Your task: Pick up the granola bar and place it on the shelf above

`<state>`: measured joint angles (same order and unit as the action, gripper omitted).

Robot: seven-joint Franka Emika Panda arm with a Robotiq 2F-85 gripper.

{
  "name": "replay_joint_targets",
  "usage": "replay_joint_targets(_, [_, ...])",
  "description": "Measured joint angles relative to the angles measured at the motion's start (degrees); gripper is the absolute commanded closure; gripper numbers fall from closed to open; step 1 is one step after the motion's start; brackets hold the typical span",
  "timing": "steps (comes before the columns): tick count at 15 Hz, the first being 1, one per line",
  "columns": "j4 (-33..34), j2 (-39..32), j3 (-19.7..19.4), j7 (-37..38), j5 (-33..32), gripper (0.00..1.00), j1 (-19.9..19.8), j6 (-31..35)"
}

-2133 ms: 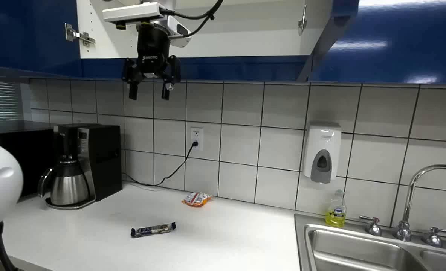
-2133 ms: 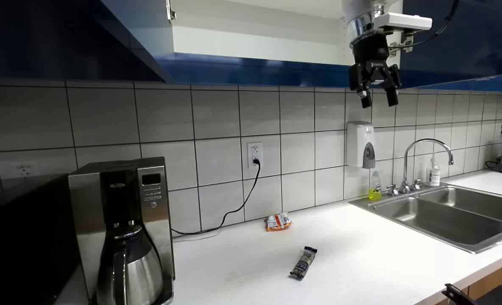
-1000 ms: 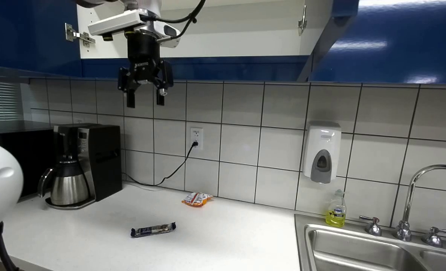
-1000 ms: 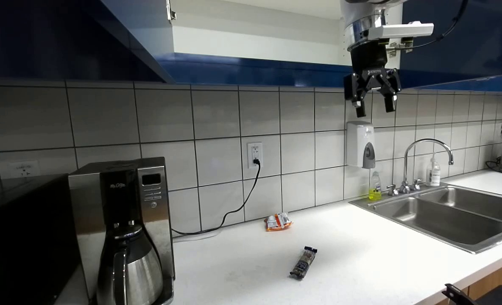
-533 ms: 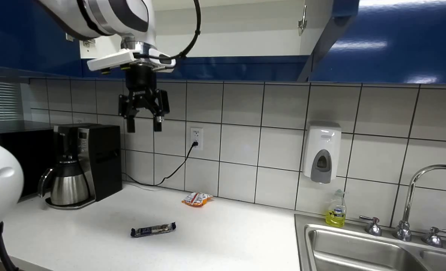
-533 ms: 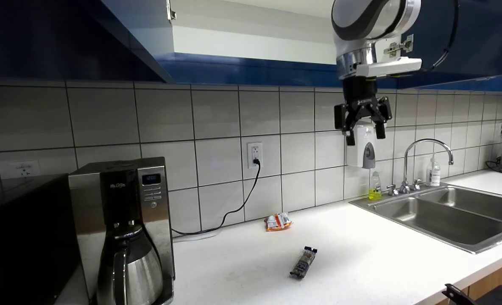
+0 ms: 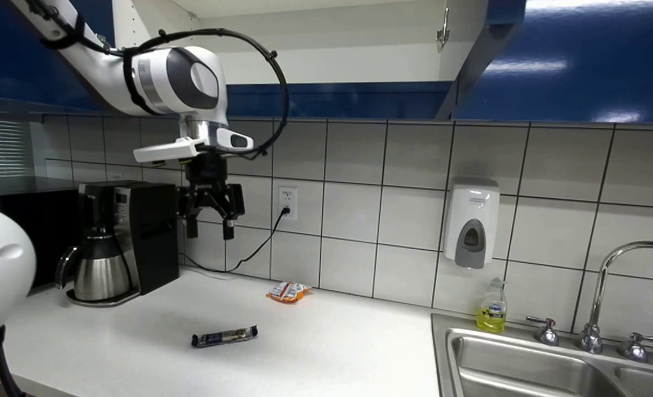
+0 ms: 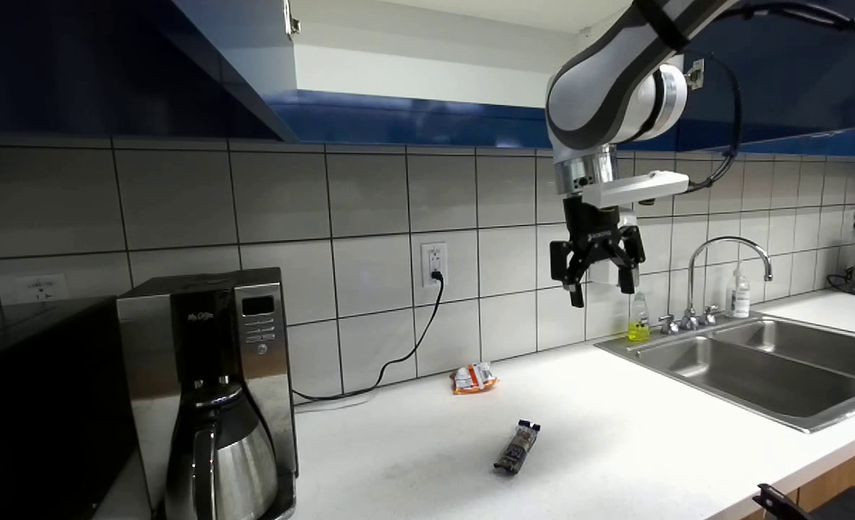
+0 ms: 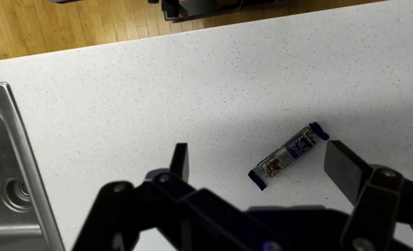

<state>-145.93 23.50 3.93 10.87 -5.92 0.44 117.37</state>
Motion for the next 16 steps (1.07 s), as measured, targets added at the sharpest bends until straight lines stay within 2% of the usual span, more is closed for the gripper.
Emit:
replay_joint_targets(10, [-0.54, -19.08, -0.22, 4.96, -1.20, 0.00, -0.67, 20.41])
replay_joint_targets(16, [5.11, -32.11, -1.47, 7.09, -3.44, 0.00, -0.06, 26.71])
